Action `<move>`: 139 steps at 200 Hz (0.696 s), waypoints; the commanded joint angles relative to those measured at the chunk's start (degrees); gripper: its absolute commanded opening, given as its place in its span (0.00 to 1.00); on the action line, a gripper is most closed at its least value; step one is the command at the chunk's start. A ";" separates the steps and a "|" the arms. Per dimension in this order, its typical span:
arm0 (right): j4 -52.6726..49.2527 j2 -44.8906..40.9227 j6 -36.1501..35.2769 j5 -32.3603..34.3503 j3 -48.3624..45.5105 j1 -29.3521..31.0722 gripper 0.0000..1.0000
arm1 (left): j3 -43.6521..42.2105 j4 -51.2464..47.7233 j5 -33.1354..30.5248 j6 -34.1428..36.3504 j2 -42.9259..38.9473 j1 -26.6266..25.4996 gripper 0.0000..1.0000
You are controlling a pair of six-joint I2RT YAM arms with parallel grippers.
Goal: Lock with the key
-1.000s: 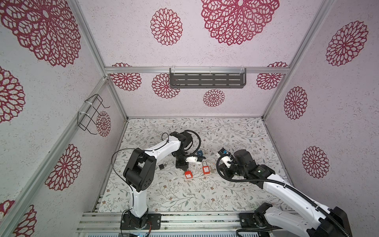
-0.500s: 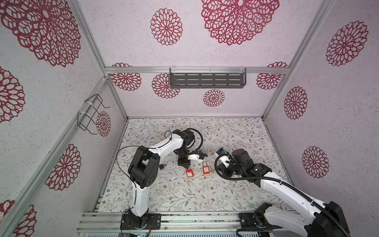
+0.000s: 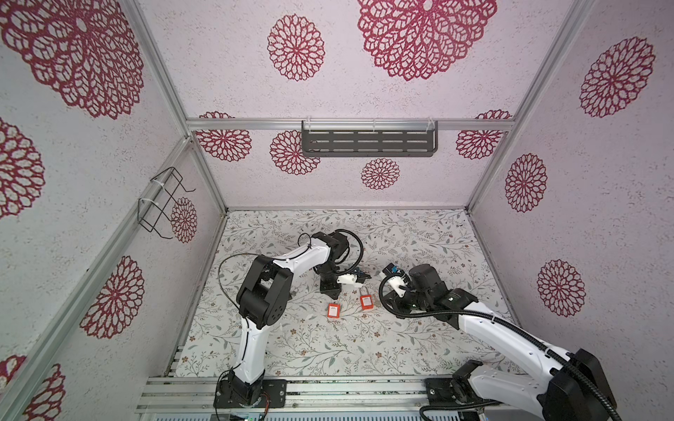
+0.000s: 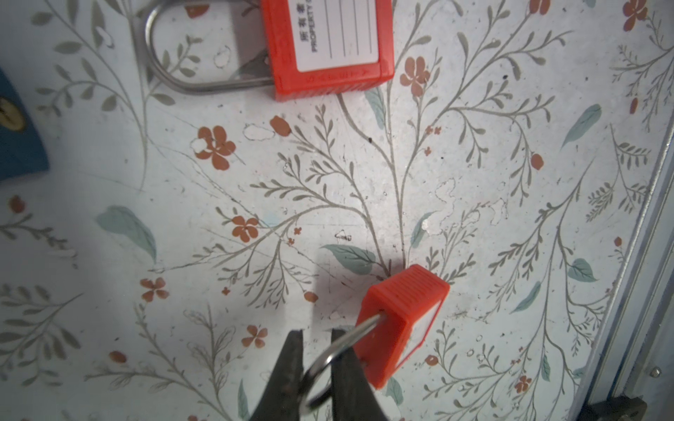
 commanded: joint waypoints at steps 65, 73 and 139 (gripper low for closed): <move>1.52 2.37 6.00 -0.35 1.13 1.68 0.00 | -1.13 4.97 3.29 -5.24 2.26 2.28 0.20; 1.56 2.80 6.36 -0.33 1.32 1.95 0.00 | -1.15 5.42 3.68 -5.94 2.27 2.71 0.20; -0.69 8.29 8.55 1.42 5.12 4.21 0.00 | -4.10 9.26 5.60 -9.63 -0.39 4.37 0.31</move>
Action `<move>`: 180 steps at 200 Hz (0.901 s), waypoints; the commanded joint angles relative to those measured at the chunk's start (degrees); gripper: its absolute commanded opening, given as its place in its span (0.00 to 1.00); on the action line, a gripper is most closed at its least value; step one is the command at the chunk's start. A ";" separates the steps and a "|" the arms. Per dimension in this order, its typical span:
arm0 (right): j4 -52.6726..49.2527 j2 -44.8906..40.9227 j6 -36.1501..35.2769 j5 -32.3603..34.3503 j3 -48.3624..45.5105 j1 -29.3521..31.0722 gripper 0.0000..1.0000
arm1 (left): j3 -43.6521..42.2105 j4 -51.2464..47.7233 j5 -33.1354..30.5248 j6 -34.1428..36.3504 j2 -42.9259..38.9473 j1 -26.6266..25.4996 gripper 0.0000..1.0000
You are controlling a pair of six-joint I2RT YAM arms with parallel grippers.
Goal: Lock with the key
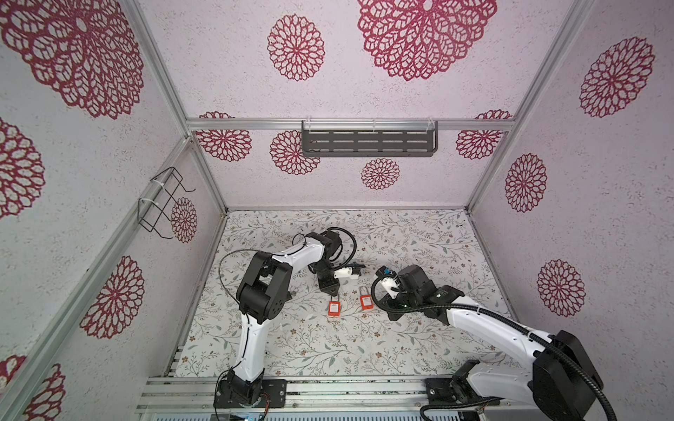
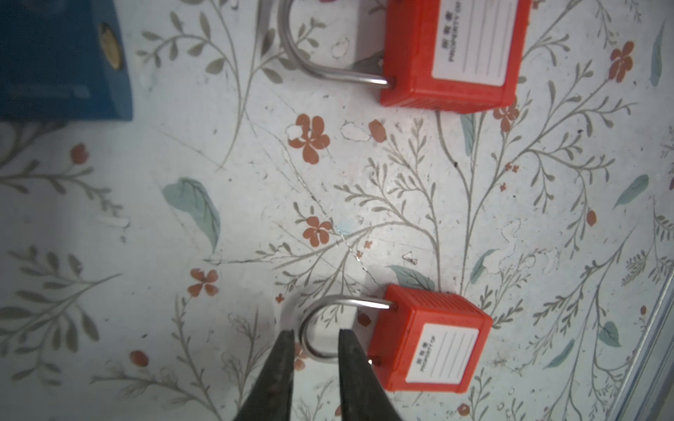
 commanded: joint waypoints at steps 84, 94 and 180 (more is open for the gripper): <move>-5.36 10.74 6.28 3.20 11.42 5.08 0.00 | -10.45 14.18 1.70 -9.10 -19.27 2.67 0.55; -5.55 11.67 6.98 3.58 12.25 5.59 0.00 | -12.19 16.11 2.26 -10.62 -21.81 3.67 0.81; -9.91 25.74 11.39 5.29 23.52 10.35 0.01 | -28.67 31.82 -3.42 -25.22 -42.98 11.01 0.97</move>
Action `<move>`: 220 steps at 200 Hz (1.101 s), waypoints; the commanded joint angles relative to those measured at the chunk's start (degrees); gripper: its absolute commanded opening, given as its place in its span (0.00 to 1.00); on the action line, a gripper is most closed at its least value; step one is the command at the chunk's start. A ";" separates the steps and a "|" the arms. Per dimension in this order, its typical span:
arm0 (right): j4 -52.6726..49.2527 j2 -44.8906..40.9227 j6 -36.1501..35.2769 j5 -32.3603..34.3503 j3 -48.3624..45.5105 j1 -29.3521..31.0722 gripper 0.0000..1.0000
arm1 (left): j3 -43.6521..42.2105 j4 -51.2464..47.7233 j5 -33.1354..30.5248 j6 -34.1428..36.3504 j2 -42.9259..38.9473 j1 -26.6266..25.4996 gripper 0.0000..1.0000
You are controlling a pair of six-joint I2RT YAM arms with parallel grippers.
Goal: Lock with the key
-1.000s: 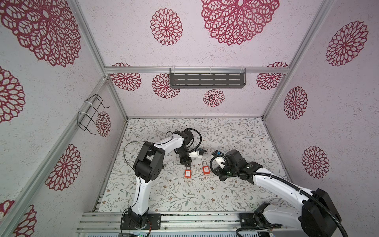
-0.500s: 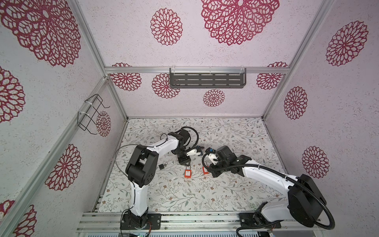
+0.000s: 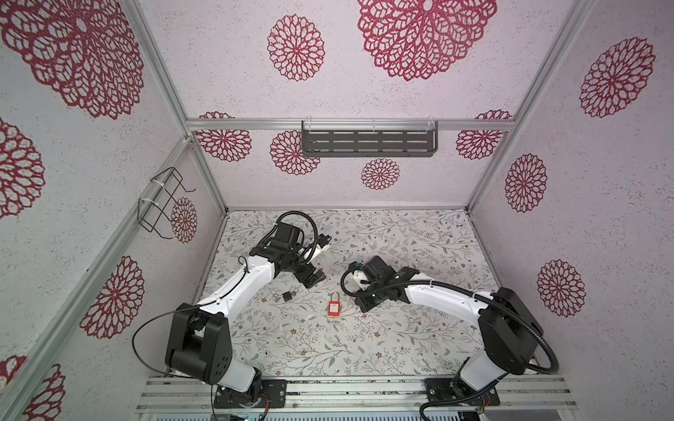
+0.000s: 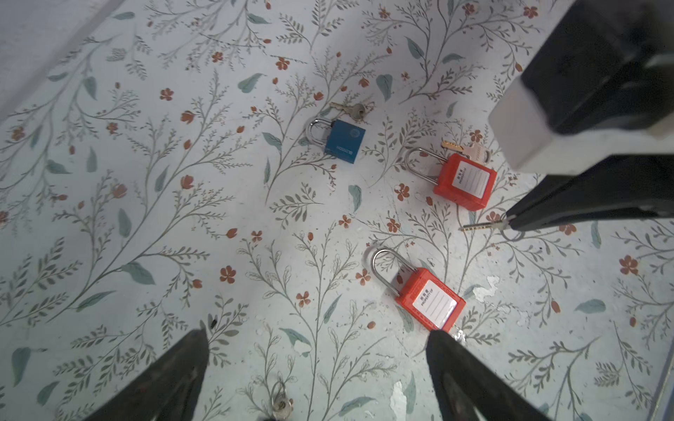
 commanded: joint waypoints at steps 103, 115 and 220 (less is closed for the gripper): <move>-6.56 11.81 4.43 4.31 10.10 3.37 0.03 | -8.86 15.90 -22.02 -31.12 -14.34 7.07 0.97; -6.65 12.05 4.69 4.29 10.15 3.36 0.05 | -9.71 16.72 -22.20 -31.83 -15.21 7.13 0.97; -5.59 5.69 0.03 9.18 11.09 3.53 0.39 | -6.44 7.40 -19.63 -39.52 -17.89 7.76 0.97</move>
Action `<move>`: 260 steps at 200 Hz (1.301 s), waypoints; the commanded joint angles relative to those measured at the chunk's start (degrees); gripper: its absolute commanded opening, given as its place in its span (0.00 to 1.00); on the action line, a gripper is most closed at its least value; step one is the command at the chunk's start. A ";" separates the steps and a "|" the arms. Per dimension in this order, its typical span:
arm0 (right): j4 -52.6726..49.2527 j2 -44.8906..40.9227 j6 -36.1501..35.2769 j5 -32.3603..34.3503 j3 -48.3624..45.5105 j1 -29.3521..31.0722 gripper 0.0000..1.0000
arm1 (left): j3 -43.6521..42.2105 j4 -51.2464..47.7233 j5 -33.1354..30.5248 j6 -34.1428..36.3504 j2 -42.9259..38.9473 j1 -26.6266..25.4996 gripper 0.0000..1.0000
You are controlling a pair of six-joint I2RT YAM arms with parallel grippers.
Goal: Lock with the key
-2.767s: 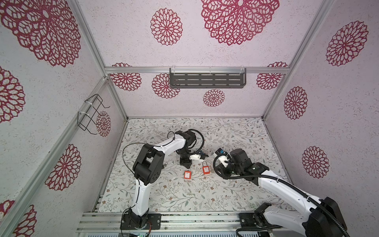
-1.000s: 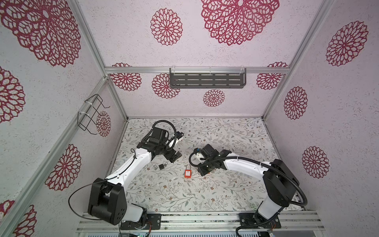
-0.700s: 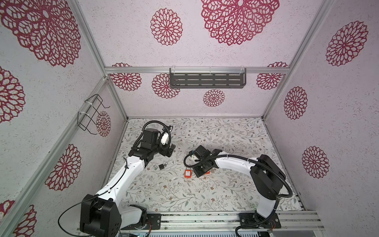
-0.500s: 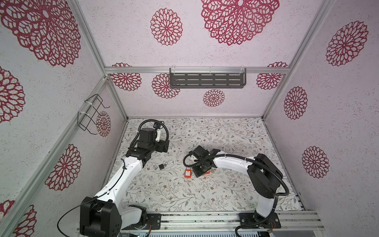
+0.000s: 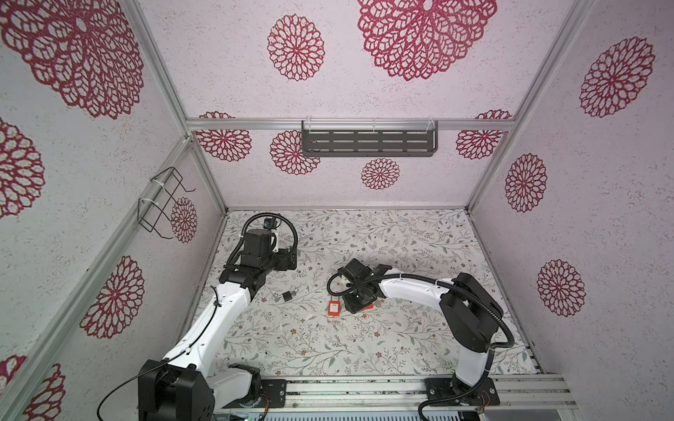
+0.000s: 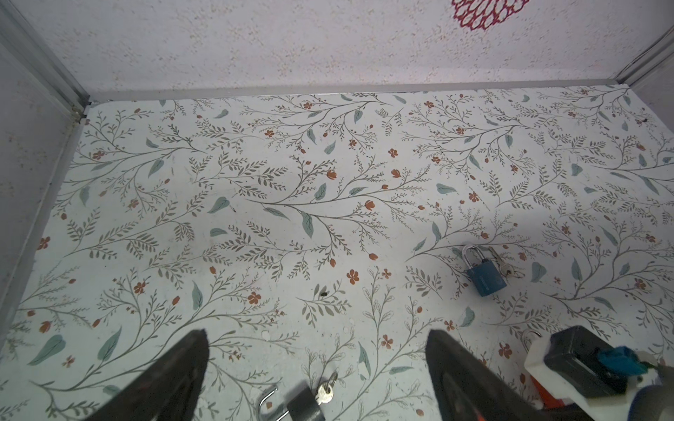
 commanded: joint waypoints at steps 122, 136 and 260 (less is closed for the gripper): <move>1.92 3.45 -45.67 -7.59 21.90 0.45 0.49 | -0.97 -13.62 13.71 -20.17 -7.10 15.09 0.98; 1.40 6.81 -49.40 -10.03 25.47 0.48 0.49 | -1.62 -13.29 15.88 -21.67 -6.18 17.22 1.00; -7.43 32.65 -60.28 -23.25 54.68 1.69 0.62 | -4.49 -9.93 21.97 -24.93 0.02 23.26 0.86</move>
